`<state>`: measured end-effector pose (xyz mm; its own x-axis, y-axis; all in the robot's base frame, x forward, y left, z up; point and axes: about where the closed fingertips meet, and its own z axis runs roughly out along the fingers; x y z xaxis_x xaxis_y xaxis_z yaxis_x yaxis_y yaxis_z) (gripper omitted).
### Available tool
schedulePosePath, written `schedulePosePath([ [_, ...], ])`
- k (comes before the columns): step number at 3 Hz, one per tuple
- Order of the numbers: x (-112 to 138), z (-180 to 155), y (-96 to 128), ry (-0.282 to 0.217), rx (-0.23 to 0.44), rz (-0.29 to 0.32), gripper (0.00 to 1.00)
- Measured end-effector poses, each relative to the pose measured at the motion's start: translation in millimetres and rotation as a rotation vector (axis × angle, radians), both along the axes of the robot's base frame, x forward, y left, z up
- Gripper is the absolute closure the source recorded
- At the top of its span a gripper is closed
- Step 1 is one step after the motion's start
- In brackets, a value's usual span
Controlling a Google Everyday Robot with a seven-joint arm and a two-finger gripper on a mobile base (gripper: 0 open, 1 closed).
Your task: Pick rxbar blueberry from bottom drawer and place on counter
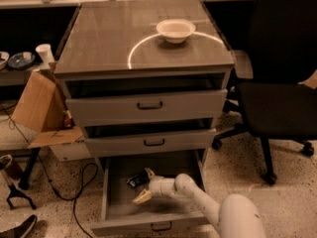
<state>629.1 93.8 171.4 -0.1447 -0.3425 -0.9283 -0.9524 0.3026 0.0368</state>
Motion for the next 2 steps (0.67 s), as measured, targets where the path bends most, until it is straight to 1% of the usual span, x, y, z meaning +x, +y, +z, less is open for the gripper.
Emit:
schedulePosePath([
  [1,19,-11,28,-0.032,0.027,0.01,0.0],
  [2,46,-9,43,-0.101,-0.012,-0.007,0.0],
])
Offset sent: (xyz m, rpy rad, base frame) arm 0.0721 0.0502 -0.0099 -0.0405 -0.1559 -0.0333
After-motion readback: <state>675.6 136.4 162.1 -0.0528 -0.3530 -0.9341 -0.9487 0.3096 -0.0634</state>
